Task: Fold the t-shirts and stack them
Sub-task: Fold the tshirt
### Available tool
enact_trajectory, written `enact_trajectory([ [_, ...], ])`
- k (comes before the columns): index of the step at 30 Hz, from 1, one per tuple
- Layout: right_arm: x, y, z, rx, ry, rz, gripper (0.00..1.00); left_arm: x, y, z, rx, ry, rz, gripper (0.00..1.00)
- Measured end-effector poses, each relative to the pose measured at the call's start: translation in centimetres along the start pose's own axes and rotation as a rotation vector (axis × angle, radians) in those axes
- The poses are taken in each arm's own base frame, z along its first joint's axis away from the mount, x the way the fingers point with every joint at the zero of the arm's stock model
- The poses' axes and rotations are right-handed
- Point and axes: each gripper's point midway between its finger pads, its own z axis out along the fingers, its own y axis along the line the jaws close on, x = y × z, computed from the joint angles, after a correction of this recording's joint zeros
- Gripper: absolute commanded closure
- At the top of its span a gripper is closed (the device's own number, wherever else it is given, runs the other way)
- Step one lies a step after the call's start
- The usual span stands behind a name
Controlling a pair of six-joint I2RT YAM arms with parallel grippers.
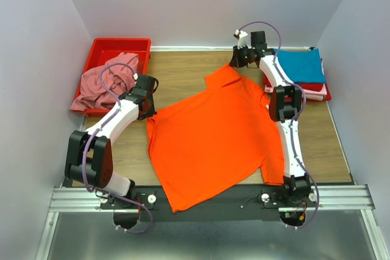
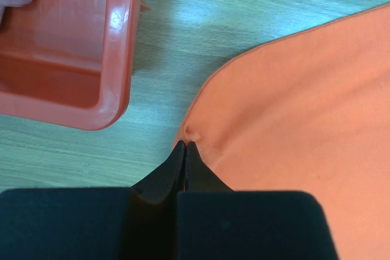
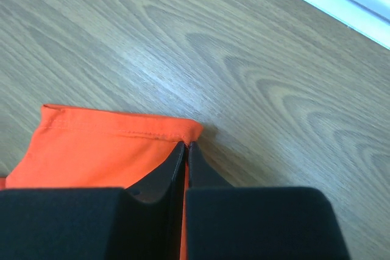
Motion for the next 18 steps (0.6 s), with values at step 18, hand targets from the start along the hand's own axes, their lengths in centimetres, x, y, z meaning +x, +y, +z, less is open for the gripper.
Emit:
enact_trajectory([
  [18,-6.8,3.9,-6.3,-0.054,-0.106,-0.069,0.91,1.2,0.7,0.8,0.011,0.034,-0.013,1.00],
])
